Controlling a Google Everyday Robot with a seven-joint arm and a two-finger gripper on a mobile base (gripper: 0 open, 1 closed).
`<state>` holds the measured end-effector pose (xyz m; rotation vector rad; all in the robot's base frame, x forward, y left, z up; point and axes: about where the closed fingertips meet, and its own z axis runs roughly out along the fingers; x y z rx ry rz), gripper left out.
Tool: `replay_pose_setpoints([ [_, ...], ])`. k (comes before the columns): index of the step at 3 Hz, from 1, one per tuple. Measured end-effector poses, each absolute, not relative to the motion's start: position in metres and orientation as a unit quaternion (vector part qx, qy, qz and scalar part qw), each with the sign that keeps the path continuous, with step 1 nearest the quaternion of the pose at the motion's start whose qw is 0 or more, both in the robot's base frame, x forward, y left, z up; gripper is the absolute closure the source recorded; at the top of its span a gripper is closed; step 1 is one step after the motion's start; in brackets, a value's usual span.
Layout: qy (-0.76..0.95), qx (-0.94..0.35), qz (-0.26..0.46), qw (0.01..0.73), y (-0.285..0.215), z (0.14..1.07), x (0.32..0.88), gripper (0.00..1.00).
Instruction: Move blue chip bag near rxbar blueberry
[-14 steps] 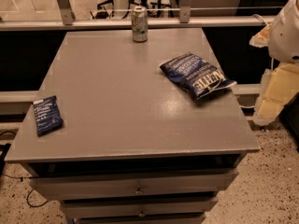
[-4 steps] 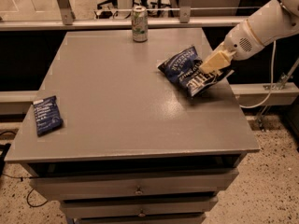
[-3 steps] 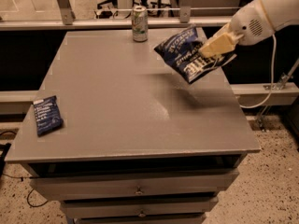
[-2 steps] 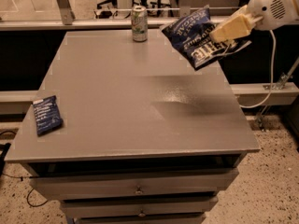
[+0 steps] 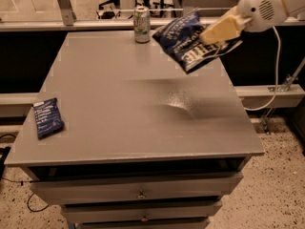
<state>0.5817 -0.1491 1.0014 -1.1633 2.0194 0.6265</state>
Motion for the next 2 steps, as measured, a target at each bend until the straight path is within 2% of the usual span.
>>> replay_pose_setpoints([
  [1,0.76,-0.486,0.27,0.338,-0.056,0.985,0.578,1.0],
  [2,0.741,-0.511,0.282,0.332,0.001,0.979,0.581,1.0],
])
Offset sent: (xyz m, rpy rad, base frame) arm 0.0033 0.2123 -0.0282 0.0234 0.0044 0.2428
